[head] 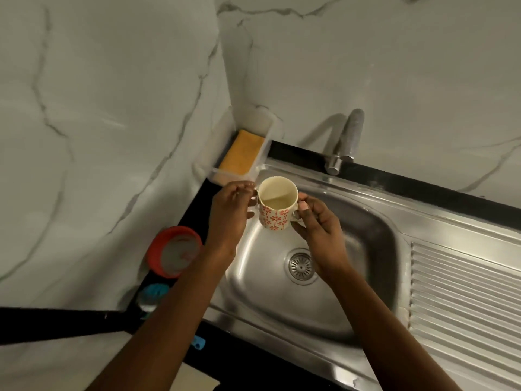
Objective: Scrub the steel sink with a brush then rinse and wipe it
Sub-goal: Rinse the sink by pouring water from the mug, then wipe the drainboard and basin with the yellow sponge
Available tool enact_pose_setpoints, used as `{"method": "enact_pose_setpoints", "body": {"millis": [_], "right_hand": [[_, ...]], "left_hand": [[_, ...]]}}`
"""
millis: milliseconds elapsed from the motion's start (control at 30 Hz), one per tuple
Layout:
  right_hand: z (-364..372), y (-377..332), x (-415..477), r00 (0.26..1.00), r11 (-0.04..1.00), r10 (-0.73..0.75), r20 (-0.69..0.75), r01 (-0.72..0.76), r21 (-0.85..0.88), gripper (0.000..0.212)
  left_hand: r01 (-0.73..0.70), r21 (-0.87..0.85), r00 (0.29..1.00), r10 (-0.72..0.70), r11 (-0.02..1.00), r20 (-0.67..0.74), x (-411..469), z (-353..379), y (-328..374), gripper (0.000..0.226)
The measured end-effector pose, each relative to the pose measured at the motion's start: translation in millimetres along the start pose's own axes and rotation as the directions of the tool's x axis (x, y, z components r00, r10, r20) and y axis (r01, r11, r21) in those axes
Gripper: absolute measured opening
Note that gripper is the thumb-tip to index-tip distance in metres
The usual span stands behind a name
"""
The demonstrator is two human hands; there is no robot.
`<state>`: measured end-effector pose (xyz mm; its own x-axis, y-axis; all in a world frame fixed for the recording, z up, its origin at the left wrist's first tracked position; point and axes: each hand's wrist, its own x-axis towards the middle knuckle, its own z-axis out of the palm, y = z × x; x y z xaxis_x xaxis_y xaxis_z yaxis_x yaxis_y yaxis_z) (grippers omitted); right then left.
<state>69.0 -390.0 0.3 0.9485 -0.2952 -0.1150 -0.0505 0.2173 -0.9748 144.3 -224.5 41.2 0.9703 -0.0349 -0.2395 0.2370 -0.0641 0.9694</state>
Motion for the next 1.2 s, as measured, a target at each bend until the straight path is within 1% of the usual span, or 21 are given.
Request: {"method": "enact_pose_setpoints", "body": {"millis": [100,200,300,400,533,667,767,833,867,967,1033,1067,1167,1200], "right_hand": [[37,14,15,0.998,1.0,0.012,0.059,-0.012,0.004,0.029],[72,26,27,0.996,1.0,0.012,0.087,-0.012,0.004,0.027],[100,41,37,0.99,1.0,-0.004,0.144,0.007,-0.022,0.029],[117,56,46,0.984,0.998,-0.04,0.174,0.047,-0.036,0.031],[128,76,56,0.984,0.995,-0.062,0.17,0.074,-0.067,0.031],[135,87,62,0.977,0.985,-0.095,0.19,0.12,-0.126,0.032],[138,85,66,0.968,0.963,-0.103,0.228,0.155,-0.222,0.025],[135,79,68,0.958,0.917,-0.126,0.259,0.212,-0.337,0.017],[132,74,69,0.947,0.876,-0.137,0.29,0.253,-0.411,0.015],[121,52,68,0.91,0.673,-0.178,0.374,0.39,-0.629,0.015],[118,25,72,0.878,0.554,-0.245,0.411,0.475,-0.684,0.012],[120,9,78,0.861,0.515,-0.285,0.421,0.508,-0.69,0.012],[129,-32,121,0.828,0.474,-0.399,0.393,0.553,-0.685,0.018],[132,-39,143,0.821,0.448,-0.4,0.407,0.562,-0.695,0.018]], "left_hand": [[-0.012,0.01,0.993,0.013,1.0,-0.114,-10,-35,-8,0.02],[0.0,0.02,0.977,0.004,1.0,-0.211,-16,-64,-13,0.02],[0.05,-0.035,0.957,-0.058,0.998,-0.285,-17,-83,-19,0.015],[0.093,-0.075,0.951,-0.111,0.993,-0.289,-19,-92,-22,0.014],[0.113,-0.035,0.95,-0.118,0.993,-0.288,-18,-103,-28,0.017],[0.133,-0.013,0.944,-0.131,0.991,-0.303,-18,-109,-34,0.018],[0.143,-0.016,0.943,-0.141,0.99,-0.3,-15,-109,-36,0.019],[0.155,-0.022,0.946,-0.155,0.988,-0.285,-12,-107,-34,0.019],[0.157,-0.026,0.949,-0.158,0.987,-0.271,-10,-105,-34,0.019],[0.138,-0.004,0.962,-0.135,0.99,-0.237,-6,-103,-33,0.021],[0.128,0.026,0.968,-0.119,0.991,-0.219,-3,-102,-33,0.023],[0.132,0.029,0.97,-0.123,0.991,-0.209,-1,-101,-33,0.024],[0.149,0.015,0.975,-0.144,0.989,-0.17,3,-100,-32,0.024],[0.149,0.006,0.977,-0.147,0.989,-0.155,3,-100,-31,0.023]]}}
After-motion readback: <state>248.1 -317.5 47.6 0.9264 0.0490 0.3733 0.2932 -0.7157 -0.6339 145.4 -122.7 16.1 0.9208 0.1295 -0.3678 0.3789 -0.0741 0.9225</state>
